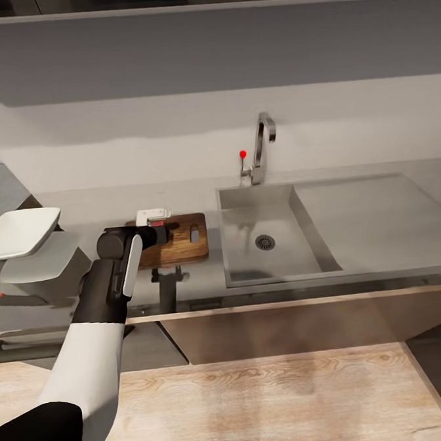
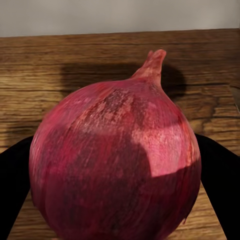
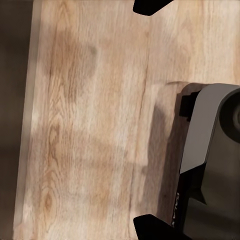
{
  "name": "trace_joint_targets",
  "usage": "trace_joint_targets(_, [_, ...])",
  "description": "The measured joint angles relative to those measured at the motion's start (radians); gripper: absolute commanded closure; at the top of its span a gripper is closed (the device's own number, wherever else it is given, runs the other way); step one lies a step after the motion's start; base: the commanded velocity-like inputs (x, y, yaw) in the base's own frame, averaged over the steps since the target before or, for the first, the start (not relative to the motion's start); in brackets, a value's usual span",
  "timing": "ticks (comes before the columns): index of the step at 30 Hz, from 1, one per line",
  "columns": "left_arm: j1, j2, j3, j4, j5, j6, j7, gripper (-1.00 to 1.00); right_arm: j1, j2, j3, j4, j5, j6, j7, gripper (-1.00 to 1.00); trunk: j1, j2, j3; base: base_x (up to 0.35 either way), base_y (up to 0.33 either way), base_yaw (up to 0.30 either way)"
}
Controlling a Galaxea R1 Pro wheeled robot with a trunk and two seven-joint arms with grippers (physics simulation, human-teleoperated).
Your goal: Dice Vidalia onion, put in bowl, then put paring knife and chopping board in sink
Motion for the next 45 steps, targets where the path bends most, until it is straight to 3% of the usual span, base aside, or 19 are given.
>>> trace_joint_targets(8, [0.0, 0.001, 0.0, 0.0, -0.001, 0.0, 0.0, 1.0, 0.0, 0.0, 0.0, 0.0, 0.0, 0.0, -0.001, -1.0, 0.0, 0.0, -0.009, 0.0, 0.0, 0.0])
trace_joint_targets(9, [0.0, 0.001, 0.0, -0.001, -0.001, 0.0, 0.0, -1.0, 0.0, 0.0, 0.0, 0.0, 0.0, 0.0, -0.001, -1.0, 0.0, 0.0, -0.01, 0.0, 0.0, 0.0])
trace_joint_targets(27, [0.0, 0.006, 0.002, -0.029, -0.003, 0.001, 0.0, -1.0, 0.0, 0.0, 0.0, 0.0, 0.0, 0.0, -0.003, -1.0, 0.0, 0.0, -0.01, 0.0, 0.0, 0.0])
trace_joint_targets(40, [0.0, 0.008, 0.013, -0.219, -0.003, 0.003, 0.0, -1.0, 0.0, 0.001, 0.0, 0.0, 0.0, 0.0, -0.004, -1.0, 0.0, 0.0, -0.01, 0.0, 0.0, 0.0])
trace_joint_targets(45, [0.0, 0.008, 0.016, -0.248, -0.003, 0.004, 0.0, -1.0, 0.0, 0.002, -0.001, 0.0, 0.0, 0.0, -0.005, -1.0, 0.0, 0.0, -0.01, 0.0, 0.0, 0.0])
